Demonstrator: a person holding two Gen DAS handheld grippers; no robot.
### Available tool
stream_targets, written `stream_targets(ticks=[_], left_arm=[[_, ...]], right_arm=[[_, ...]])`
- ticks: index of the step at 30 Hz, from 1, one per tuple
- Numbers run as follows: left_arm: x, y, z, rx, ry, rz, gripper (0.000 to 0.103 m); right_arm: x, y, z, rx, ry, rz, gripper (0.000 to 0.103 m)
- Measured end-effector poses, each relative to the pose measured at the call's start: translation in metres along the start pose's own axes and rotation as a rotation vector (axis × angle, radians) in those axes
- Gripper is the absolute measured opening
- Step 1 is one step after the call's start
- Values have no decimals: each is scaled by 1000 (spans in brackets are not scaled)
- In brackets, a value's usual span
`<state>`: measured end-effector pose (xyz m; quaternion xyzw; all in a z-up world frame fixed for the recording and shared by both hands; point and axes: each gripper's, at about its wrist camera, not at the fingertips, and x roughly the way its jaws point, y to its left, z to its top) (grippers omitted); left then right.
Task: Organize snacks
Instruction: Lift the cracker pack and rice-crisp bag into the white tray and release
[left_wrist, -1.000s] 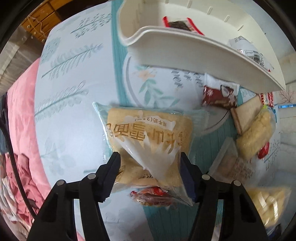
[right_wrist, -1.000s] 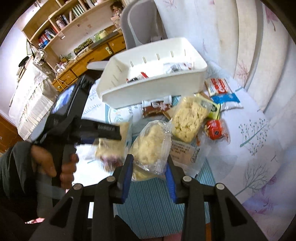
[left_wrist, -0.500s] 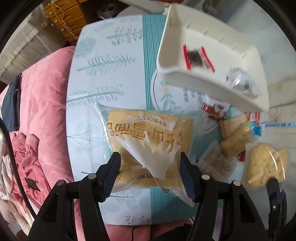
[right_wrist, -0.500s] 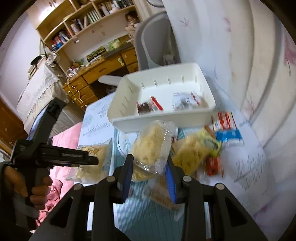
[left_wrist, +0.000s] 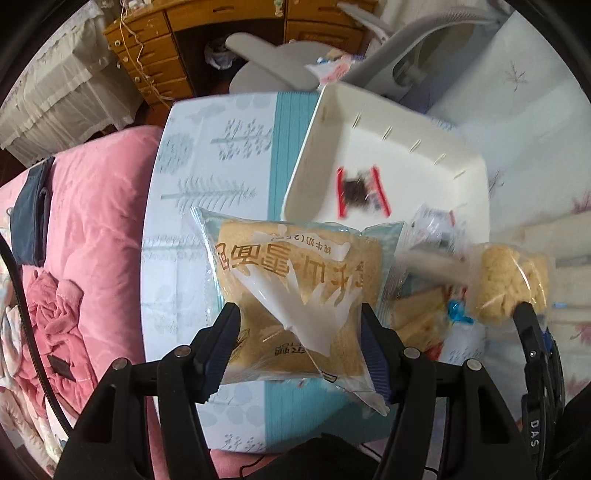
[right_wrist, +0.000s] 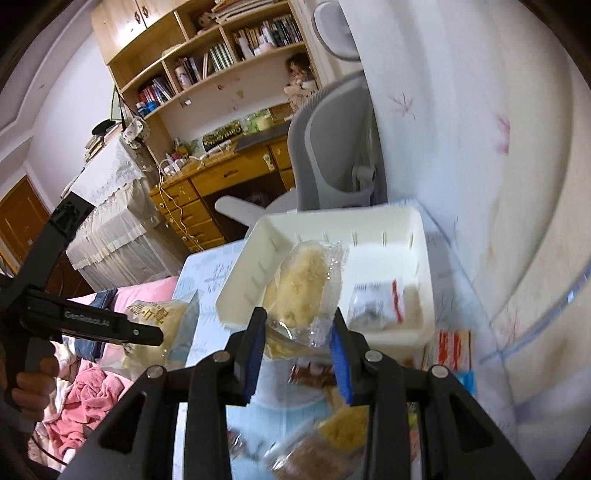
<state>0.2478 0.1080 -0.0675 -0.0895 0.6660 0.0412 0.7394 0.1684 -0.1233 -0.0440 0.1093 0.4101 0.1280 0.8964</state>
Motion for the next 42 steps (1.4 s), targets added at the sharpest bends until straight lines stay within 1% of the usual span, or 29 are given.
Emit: stream_targets(ticks=[4,11,19,22,23,24,25,27,29,32,36,40,42], left_arm=[[-9,-21,19,-11,-60,-20,62],[-10,-57,50,-6,-175,-101,62],[12,-88,76,-10,-250,-140,64],[20,-91,80,-29,-264,-184,64],[20,-92,82,-28,-273,-199,65],[20,-93,83,-26,-280,-207,68],[20,-94,84,-21,-285,-209,75],[21,-97,87,-11,-285,-195,83],[22,-100,88,5,-280,-178,82],[21,-98,85,9,-263,-184,82],[14,-93,77,15,-251,-185,82],[8,-87,68,19,-210,-176,82],[0,-85,60,42,-211,-183,82]], right_arm=[[9,-17,19,-16,-25,15,33],[33,-43,45,-39,-40,24,33],[54,-69,61,-18,-51,47,33],[62,-75,63,-4,-42,37,34],[65,-78,64,1,-34,34,34],[68,-79,64,4,-26,35,34],[72,-81,65,12,-13,36,34],[79,-84,64,32,10,36,38],[84,-88,63,56,35,38,47],[85,-89,61,81,50,42,54],[78,-87,59,95,47,42,56],[65,-83,57,120,53,49,57],[56,-80,54,142,47,61,57]])
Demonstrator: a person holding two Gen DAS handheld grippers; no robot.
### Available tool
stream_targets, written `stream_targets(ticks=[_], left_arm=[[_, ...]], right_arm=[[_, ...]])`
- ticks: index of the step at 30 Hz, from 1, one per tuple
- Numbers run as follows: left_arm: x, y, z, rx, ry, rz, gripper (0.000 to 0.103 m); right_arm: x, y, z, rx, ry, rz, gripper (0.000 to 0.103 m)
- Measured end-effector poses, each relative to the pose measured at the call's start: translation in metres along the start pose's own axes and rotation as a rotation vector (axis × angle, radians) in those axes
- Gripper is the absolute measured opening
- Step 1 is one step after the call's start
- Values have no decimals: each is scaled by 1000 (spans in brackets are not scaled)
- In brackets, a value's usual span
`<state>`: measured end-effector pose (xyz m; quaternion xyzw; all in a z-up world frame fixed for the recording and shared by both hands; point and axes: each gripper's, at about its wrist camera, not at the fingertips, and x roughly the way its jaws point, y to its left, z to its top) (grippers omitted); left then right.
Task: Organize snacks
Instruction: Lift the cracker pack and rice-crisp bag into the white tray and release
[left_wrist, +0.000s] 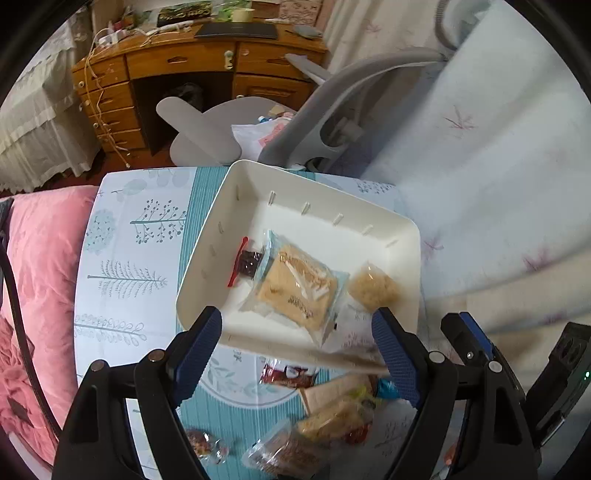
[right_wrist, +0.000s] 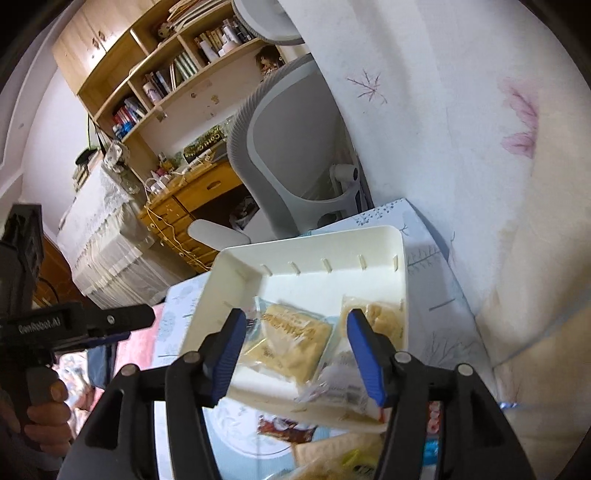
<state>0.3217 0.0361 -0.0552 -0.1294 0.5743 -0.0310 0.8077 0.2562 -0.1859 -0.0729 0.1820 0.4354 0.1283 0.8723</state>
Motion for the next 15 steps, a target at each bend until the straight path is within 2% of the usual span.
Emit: stream_targets(ticks=[5,15], left_arm=[[-29,5,-22,66,-22,-27,82],[-76,35,-79,136,-41,-78,82]], right_arm=[[-22,15,-16,26,-31,-41,57],[-76,59,-65,43,-73,-112,57]])
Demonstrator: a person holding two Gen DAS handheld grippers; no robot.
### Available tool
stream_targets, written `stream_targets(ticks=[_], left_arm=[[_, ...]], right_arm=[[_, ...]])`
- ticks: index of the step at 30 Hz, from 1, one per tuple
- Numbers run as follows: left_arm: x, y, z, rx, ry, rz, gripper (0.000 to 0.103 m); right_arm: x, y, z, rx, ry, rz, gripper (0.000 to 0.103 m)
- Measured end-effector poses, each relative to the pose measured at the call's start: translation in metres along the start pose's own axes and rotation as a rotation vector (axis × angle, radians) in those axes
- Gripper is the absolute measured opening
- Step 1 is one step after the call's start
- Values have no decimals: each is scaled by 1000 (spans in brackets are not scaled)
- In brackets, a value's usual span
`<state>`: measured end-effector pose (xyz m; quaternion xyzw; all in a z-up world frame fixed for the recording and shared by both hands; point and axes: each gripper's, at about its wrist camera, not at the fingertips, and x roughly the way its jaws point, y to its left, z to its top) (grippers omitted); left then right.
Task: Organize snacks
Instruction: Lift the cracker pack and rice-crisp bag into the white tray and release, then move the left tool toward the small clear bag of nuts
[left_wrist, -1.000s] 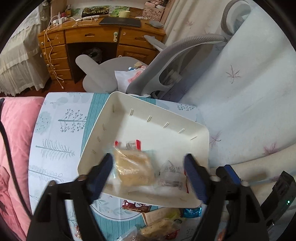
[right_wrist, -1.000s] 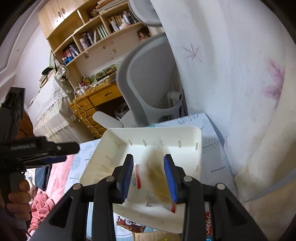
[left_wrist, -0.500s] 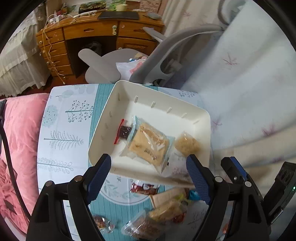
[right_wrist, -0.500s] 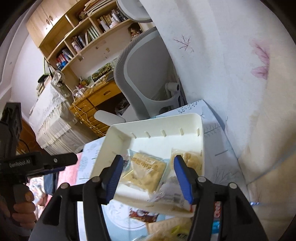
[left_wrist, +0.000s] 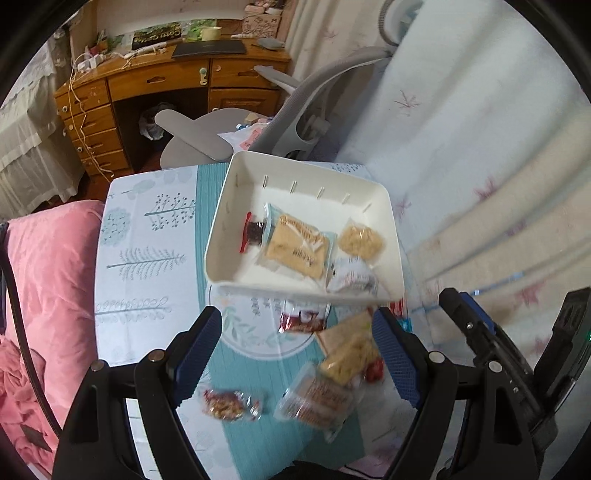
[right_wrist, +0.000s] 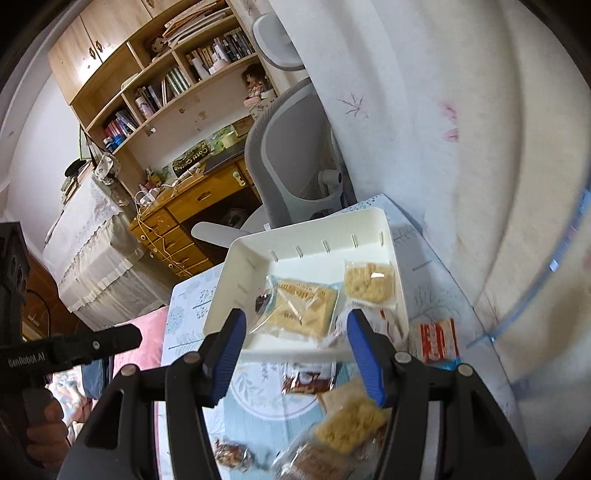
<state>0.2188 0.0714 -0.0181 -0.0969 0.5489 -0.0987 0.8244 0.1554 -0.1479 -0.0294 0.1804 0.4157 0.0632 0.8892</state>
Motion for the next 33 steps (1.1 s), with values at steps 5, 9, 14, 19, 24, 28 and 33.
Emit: stream_targets(ticks=[5,9,14,19,24,28,33], left_arm=[[-19,10,-31,25,0,-19,82],[-30,17,-56,52,-12,-15,82],[-36,27,-85,51,-12,-6,82],[-32,39,-110,21,15,12,82],[-19,53,-131,-32,71,31,82],[-9,61,-141,-93,102,30,82],[10,66,-146,-158,147,51,83]], right_arm=[[-23,11,-25,25,-4,-16,57],[-37,18,-45,50,12,-23,57],[-47,20,-72,85,57,-29,57],[-49,17,-97,119,127,-21,57],[-45,16,-122,93,203,-22,57],[-43,8,-141,79,260,-23,57],[-37,-2,-153,47,318,-20,57]])
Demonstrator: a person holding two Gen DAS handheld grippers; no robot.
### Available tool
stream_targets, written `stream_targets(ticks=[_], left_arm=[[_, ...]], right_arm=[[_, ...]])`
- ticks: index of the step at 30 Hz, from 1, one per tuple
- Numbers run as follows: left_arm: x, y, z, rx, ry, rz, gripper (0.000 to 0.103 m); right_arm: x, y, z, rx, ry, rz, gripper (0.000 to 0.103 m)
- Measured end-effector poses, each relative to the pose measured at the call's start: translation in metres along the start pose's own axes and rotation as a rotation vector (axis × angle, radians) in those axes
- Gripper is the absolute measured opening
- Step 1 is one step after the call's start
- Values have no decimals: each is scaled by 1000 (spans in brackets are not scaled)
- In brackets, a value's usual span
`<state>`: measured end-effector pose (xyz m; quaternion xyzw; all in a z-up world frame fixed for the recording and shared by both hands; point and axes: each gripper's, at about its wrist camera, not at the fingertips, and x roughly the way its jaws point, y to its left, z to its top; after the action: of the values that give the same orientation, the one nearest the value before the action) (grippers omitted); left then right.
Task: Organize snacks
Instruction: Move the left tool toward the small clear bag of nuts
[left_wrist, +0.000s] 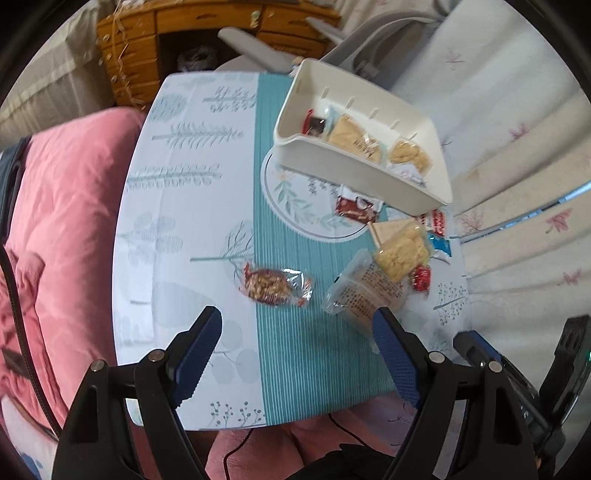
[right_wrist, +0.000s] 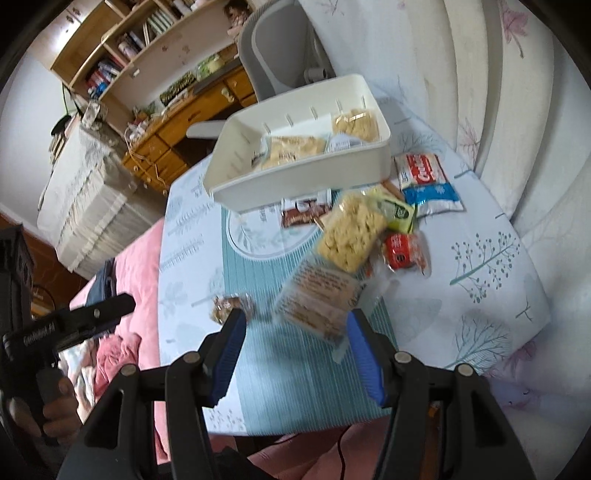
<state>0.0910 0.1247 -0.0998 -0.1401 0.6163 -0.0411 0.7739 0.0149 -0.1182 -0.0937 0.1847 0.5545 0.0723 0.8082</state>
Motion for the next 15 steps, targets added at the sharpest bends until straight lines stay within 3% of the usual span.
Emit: stream_targets(ticks=[8,15], left_arm=[[34,1,-3,-116,63,53,84],[61,3,-1,-251,83,91,87]], right_arm=[[25,-14,4,-101,104,-12,67],[49,-13,14,-324,211,4,77]])
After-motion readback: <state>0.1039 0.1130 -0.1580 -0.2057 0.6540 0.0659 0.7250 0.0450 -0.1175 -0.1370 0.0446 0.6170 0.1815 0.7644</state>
